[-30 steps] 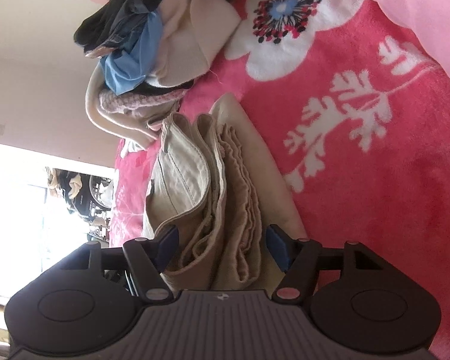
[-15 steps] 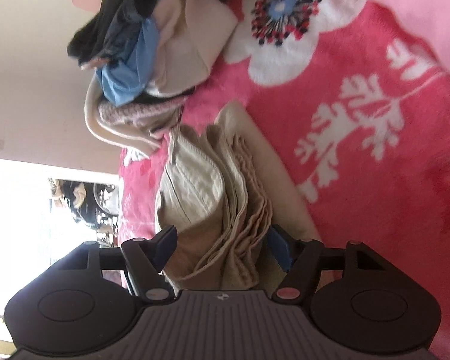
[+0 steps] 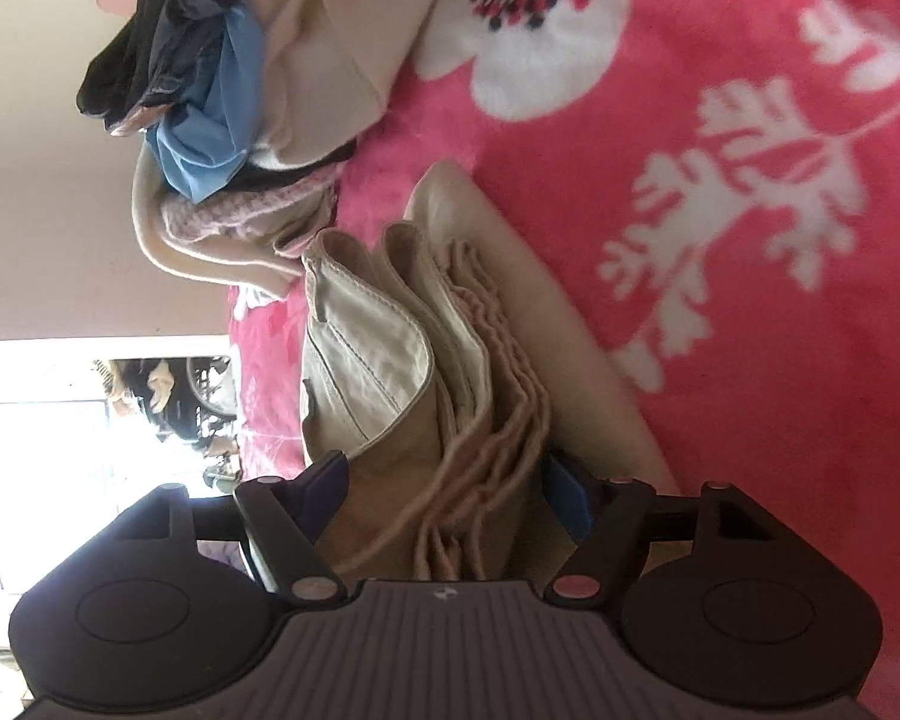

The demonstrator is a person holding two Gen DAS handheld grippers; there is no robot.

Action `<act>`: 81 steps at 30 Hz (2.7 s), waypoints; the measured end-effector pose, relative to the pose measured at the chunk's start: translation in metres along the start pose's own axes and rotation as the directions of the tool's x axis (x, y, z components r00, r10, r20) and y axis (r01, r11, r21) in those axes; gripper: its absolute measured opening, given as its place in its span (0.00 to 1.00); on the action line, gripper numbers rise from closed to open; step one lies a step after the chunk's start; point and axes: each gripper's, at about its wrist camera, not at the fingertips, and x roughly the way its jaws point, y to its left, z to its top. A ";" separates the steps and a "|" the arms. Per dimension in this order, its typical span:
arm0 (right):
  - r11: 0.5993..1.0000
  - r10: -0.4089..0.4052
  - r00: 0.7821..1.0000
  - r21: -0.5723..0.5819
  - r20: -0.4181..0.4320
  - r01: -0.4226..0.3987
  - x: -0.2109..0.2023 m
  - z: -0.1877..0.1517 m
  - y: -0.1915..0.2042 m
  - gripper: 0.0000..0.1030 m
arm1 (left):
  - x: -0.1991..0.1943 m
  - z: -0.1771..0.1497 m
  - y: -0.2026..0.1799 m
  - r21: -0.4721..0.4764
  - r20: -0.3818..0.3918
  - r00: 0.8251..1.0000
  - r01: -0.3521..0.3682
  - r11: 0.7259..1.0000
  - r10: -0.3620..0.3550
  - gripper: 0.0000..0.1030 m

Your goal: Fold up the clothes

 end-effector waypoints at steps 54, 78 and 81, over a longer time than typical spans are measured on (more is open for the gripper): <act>0.412 -0.107 0.926 -0.831 0.362 0.373 -0.031 -0.117 0.096 0.26 | -0.044 -0.007 0.009 -0.037 -0.047 0.985 -0.168 0.985 0.166 0.48; 0.318 -0.299 0.841 -0.783 0.452 0.534 -0.021 -0.146 0.052 0.21 | -0.084 -0.073 0.030 -0.042 -0.054 0.985 -0.169 0.985 0.166 0.49; 0.238 -0.269 0.825 -0.795 0.498 0.557 -0.028 -0.147 0.081 0.20 | -0.094 -0.087 0.037 -0.133 -0.033 0.987 -0.159 0.978 0.156 0.48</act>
